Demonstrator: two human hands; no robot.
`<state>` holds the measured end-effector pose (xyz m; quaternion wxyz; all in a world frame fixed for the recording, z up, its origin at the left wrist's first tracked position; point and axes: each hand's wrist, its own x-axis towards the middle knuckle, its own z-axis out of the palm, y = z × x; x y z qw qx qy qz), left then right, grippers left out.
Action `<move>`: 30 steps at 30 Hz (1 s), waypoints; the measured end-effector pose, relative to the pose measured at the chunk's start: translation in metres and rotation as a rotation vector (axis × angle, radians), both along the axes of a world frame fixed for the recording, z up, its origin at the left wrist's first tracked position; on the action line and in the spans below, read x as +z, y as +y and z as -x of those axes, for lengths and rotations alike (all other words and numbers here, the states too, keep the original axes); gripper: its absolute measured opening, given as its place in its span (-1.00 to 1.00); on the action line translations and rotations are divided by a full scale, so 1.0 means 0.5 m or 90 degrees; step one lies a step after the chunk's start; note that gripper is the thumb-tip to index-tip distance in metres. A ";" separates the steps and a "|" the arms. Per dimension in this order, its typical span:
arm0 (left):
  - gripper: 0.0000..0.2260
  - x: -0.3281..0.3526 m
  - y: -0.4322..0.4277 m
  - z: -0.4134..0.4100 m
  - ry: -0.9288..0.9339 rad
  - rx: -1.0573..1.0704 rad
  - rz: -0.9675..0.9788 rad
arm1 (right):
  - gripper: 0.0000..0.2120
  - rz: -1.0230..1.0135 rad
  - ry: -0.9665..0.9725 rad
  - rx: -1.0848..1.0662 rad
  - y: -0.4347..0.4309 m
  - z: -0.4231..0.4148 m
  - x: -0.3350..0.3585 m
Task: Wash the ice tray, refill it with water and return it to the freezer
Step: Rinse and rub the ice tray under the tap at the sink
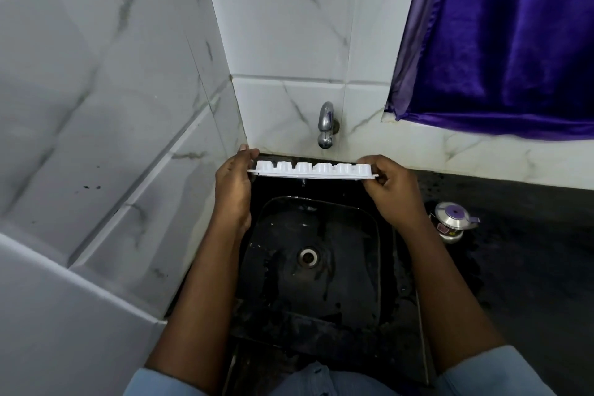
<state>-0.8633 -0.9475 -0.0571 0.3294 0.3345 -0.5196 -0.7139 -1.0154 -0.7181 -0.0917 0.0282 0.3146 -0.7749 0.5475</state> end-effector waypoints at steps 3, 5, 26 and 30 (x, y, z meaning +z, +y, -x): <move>-0.80 -0.008 -0.002 0.003 0.005 0.015 -0.027 | -0.65 0.004 -0.004 0.000 0.007 -0.003 0.003; -0.92 -0.015 -0.002 0.006 0.024 0.028 -0.055 | -0.70 -0.007 0.022 0.003 0.012 -0.007 0.004; -0.65 -0.089 0.004 -0.009 0.002 -0.199 -0.307 | -0.76 0.252 -0.639 0.094 -0.012 0.020 -0.030; -0.64 -0.090 0.000 -0.014 -0.034 -0.193 -0.321 | -0.71 0.244 -0.629 0.076 -0.013 0.028 -0.060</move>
